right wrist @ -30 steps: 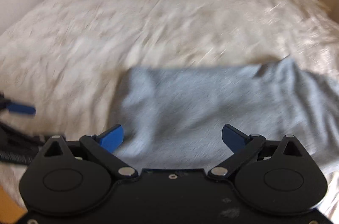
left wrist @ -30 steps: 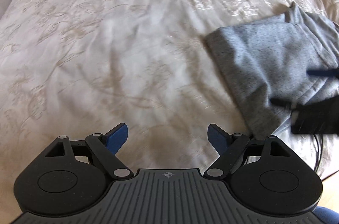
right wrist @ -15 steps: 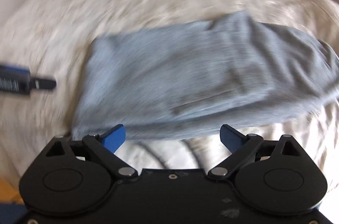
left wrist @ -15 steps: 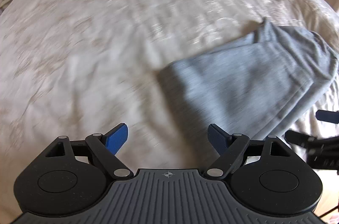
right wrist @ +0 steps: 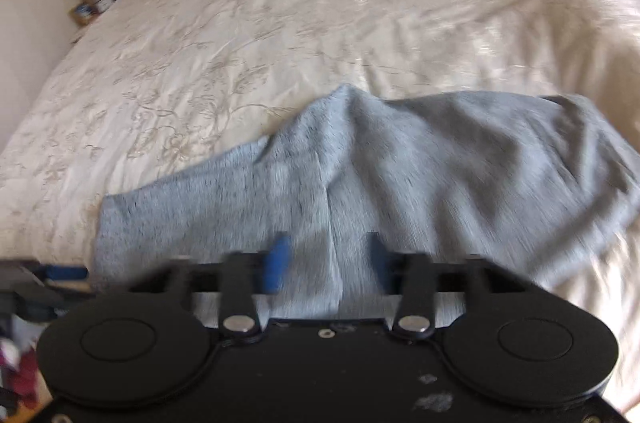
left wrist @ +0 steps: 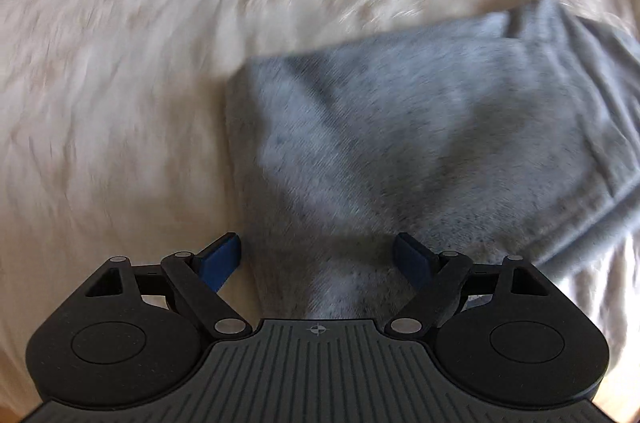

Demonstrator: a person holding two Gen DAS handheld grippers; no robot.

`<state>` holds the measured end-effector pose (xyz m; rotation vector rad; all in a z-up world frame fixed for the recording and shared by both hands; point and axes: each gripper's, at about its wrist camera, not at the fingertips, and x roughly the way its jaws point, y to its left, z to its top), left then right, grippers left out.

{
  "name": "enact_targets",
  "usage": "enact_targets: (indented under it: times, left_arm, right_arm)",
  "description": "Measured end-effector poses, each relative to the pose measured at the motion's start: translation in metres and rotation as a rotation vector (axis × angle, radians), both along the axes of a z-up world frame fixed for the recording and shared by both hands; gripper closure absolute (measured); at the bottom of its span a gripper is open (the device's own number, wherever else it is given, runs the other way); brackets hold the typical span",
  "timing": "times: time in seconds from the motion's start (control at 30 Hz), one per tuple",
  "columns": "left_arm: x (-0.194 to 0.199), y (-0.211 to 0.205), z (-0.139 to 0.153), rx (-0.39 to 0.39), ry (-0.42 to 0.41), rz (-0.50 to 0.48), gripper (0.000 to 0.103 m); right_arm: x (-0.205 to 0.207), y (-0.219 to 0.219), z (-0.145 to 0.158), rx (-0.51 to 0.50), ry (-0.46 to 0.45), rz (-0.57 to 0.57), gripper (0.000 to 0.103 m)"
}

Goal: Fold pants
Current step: 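Lift the folded pants edge with the right gripper and fold it over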

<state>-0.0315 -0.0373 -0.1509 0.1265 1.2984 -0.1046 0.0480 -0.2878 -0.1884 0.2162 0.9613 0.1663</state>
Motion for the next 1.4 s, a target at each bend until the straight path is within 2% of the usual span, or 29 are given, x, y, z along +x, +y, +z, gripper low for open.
enact_targets:
  times: [0.13, 0.33, 0.43, 0.5, 0.57, 0.63, 0.67, 0.73, 0.8, 0.87, 0.93, 1.0, 1.13, 1.17, 1.3, 1.4]
  left_arm:
    - [-0.002, 0.009, -0.001, -0.031, 0.014, 0.117, 0.018]
    - [-0.013, 0.003, 0.005, 0.015, -0.010, 0.151, 0.019]
    - [-0.012, 0.006, 0.009, -0.021, -0.001, 0.162, 0.019]
    - [-0.013, 0.006, 0.011, -0.051, 0.010, 0.171, 0.019]
    - [-0.014, 0.004, 0.017, -0.045, 0.002, 0.164, 0.019]
    - [-0.015, -0.005, 0.030, -0.021, -0.036, 0.131, 0.019]
    - [-0.013, -0.010, 0.038, -0.018, -0.059, 0.104, 0.019]
    - [-0.010, -0.021, 0.050, -0.024, -0.088, 0.056, 0.019]
    - [-0.002, -0.037, 0.058, -0.039, -0.111, 0.004, 0.019]
    - [0.008, -0.056, 0.062, -0.062, -0.122, -0.040, 0.019]
    - [0.015, -0.075, 0.063, -0.089, -0.126, -0.080, 0.019]
    - [0.022, -0.094, 0.060, -0.109, -0.122, -0.122, 0.019]
    - [0.030, -0.136, 0.052, -0.125, -0.114, -0.211, 0.019]
    - [0.030, -0.144, 0.049, -0.126, -0.112, -0.232, 0.019]
    - [0.031, -0.164, 0.039, -0.120, -0.094, -0.281, 0.019]
    - [0.031, -0.175, 0.031, -0.099, -0.076, -0.289, 0.019]
  right_arm:
    - [0.055, -0.003, -0.009, -0.013, -0.016, 0.101, 0.071]
    - [0.131, 0.010, -0.047, -0.033, 0.037, 0.221, 0.071]
    - [0.161, 0.011, -0.065, -0.094, 0.063, 0.205, 0.072]
    - [0.177, 0.005, -0.067, -0.088, 0.059, 0.171, 0.072]
    - [0.184, -0.001, -0.062, -0.063, 0.047, 0.146, 0.070]
    - [0.181, -0.012, -0.050, -0.025, 0.013, 0.122, 0.065]
    - [0.174, -0.020, -0.043, 0.000, -0.015, 0.107, 0.056]
    - [0.156, -0.042, -0.031, 0.056, -0.065, 0.074, 0.045]
    - [0.130, -0.068, -0.021, 0.105, -0.093, 0.020, 0.037]
    - [0.101, -0.095, -0.018, 0.130, -0.121, -0.045, 0.021]
    - [0.073, -0.121, -0.019, 0.135, -0.142, -0.118, 0.013]
    - [0.044, -0.147, -0.023, 0.128, -0.139, -0.194, 0.012]
    - [-0.008, -0.190, -0.034, 0.119, -0.135, -0.341, 0.000]
    - [-0.017, -0.200, -0.037, 0.125, -0.129, -0.377, 0.000]
    - [-0.030, -0.233, -0.060, 0.169, -0.062, -0.514, 0.000]
    - [-0.019, -0.246, -0.076, 0.247, -0.029, -0.536, 0.000]
